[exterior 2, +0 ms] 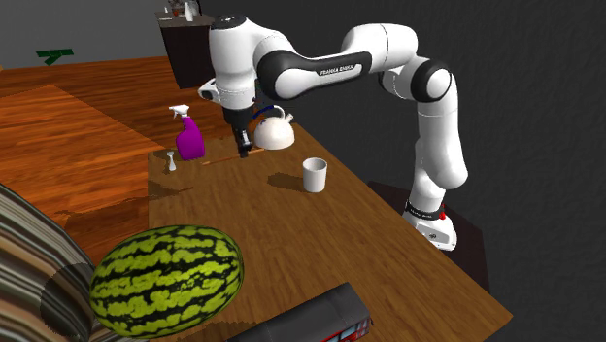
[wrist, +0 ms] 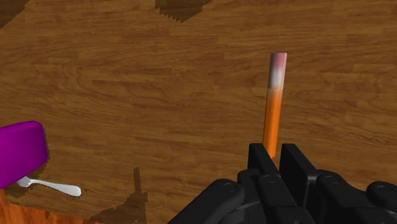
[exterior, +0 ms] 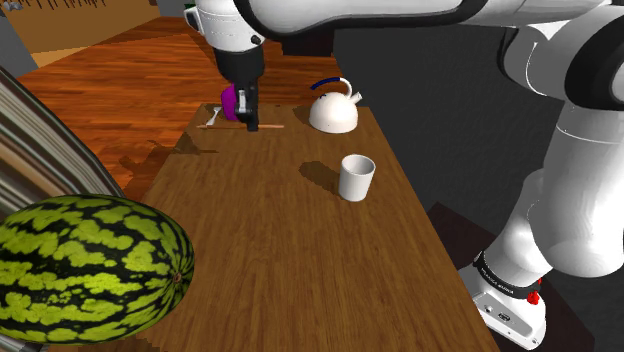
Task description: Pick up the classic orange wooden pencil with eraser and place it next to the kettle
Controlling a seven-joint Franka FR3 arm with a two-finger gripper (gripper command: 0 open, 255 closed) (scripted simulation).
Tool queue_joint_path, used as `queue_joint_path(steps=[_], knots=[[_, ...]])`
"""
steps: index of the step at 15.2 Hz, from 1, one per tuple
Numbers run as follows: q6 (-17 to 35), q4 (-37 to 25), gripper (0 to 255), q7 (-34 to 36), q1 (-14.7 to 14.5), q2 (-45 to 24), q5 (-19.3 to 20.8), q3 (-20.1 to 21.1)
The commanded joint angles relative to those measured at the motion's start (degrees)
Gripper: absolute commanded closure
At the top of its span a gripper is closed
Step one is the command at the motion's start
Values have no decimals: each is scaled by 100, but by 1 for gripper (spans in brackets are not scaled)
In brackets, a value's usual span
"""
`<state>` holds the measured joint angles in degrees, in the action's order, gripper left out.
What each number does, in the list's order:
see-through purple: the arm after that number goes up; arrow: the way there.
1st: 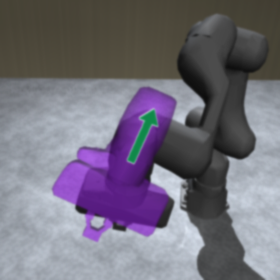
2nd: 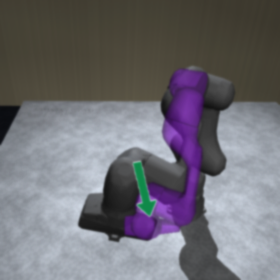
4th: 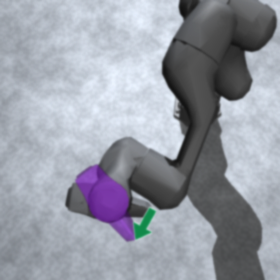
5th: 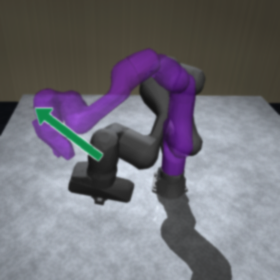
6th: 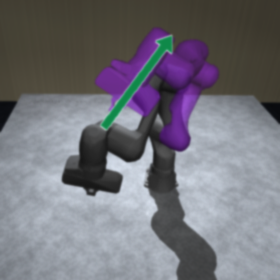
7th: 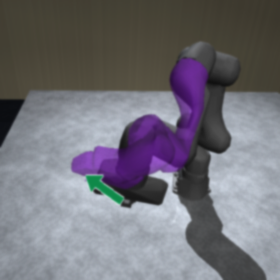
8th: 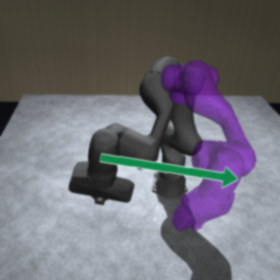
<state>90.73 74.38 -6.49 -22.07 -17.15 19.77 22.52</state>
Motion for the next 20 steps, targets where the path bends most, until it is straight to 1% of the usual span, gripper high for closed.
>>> queue_joint_path(steps=[1, 5, 8, 12, 16, 20], knots=[[-183, -219, 255, -20, -41, -43, 17, 7], [-524, -688, 255, -78, -120, -171, 71, 9], [-178, 101, 255, -413, 298, 399, -171, -80], [185, 911, 255, -922, 740, 1022, -440, -274], [469, 1529, 255, -1466, 1093, 1516, -644, -528], [696, 1996, 255, -2022, 1388, 1895, -790, -818]])
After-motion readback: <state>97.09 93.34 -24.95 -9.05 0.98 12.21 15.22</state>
